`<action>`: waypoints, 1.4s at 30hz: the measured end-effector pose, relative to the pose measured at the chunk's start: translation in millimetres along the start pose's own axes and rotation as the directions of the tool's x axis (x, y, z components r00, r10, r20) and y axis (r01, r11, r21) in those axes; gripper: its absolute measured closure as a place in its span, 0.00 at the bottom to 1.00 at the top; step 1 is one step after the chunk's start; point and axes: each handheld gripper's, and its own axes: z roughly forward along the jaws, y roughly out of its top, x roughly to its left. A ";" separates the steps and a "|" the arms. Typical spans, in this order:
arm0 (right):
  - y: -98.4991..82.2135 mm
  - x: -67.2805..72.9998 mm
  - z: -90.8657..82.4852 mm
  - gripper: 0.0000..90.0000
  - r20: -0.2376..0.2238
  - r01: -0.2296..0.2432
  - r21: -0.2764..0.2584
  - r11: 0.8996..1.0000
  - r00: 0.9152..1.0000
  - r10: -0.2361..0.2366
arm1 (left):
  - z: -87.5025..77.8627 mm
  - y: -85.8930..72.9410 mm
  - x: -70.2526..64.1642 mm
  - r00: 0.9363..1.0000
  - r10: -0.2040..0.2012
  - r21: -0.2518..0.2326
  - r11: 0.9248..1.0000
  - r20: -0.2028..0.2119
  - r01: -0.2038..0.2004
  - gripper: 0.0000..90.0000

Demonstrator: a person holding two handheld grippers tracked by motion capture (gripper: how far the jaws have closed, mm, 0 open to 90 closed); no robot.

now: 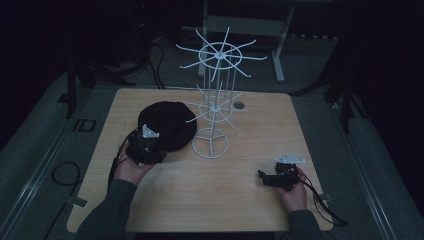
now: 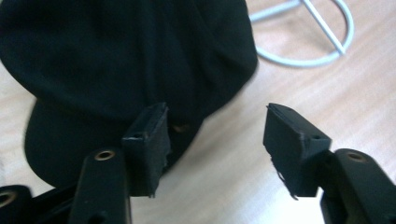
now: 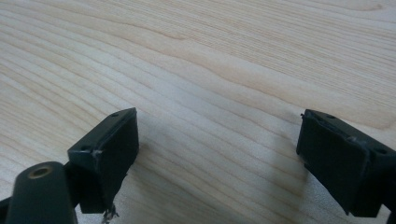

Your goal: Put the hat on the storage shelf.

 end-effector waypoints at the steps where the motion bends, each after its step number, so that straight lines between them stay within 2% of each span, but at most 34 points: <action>1: 0.0 0.0 0.0 0.14 0.000 0.001 0.000 1.000 1.000 -0.001 | 0.5 3.5 2.6 1.000 -0.010 -0.006 1.000 0.000 0.010 0.44; 7: 0.0 -0.1 0.0 0.14 0.001 0.002 0.000 1.000 1.000 -0.002 | 14.3 23.1 14.7 0.999 -0.046 -0.003 0.999 -0.010 0.046 0.31; 8: 0.0 -0.1 0.0 0.14 0.001 0.002 0.000 1.000 1.000 -0.002 | 17.7 26.0 15.7 0.998 -0.054 0.002 0.999 -0.013 0.054 0.29; 10: 0.0 -0.2 0.0 0.14 0.001 0.002 0.000 1.000 1.000 -0.002 | 25.1 31.9 17.3 0.997 -0.069 0.024 0.997 -0.018 0.069 0.19; 11: 0.0 -0.2 0.0 0.14 0.001 0.002 0.000 1.000 1.000 -0.002 | 28.3 34.6 17.7 0.997 -0.073 0.032 0.997 -0.015 0.073 0.18; 15: 0.0 -0.1 0.0 0.14 0.001 0.002 0.000 1.000 1.000 -0.002 | 41.7 46.1 16.1 0.995 -0.084 0.030 0.996 -0.049 0.086 0.11; 18: 0.0 -0.1 0.0 0.14 0.001 0.001 0.000 1.000 1.000 -0.001 | 52.2 52.5 17.4 0.994 -0.081 0.048 0.995 -0.075 0.084 0.09; 21: 0.0 -0.1 0.0 0.14 0.001 0.001 0.000 1.000 1.000 -0.001 | 69.0 56.2 23.0 0.991 -0.087 0.099 0.990 -0.103 0.098 0.07; 26: 0.0 -0.2 0.1 0.14 0.001 0.002 -0.001 1.000 1.000 -0.002 | 88.9 55.3 28.1 0.988 -0.110 0.160 0.979 -0.109 0.127 0.06; 28: 0.0 -0.2 0.0 0.14 0.000 0.003 0.000 1.000 1.000 -0.003 | 92.3 54.7 29.5 0.987 -0.111 0.165 0.978 -0.119 0.130 0.11; 31: 0.0 -0.2 0.0 0.14 0.000 0.003 0.000 1.000 1.000 -0.003 | 92.0 55.1 33.9 0.984 -0.122 0.171 0.975 -0.130 0.144 0.25; 34: 0.0 -0.2 0.1 0.14 0.001 0.002 -0.001 1.000 1.000 -0.002 | 91.4 54.4 37.4 0.981 -0.145 0.170 0.971 -0.132 0.167 0.44; 36: 0.0 -0.1 0.1 0.14 0.001 0.002 -0.001 1.000 1.000 -0.002 | 91.7 54.2 38.8 0.979 -0.155 0.170 0.969 -0.135 0.177 0.52; 38: 0.0 -0.2 0.1 0.14 0.001 0.002 -0.001 1.000 1.000 -0.002 | 91.5 54.9 37.4 0.979 -0.151 0.165 0.971 -0.134 0.173 0.63; 41: 0.0 -0.2 0.1 0.14 0.001 0.002 -0.001 1.000 1.000 -0.002 | 90.1 56.3 33.9 0.983 -0.122 0.165 0.976 -0.138 0.144 0.82; 42: 0.0 -0.2 0.1 0.14 0.001 0.002 -0.001 1.000 1.000 -0.002 | 89.0 56.7 33.5 0.983 -0.119 0.163 0.977 -0.138 0.141 0.85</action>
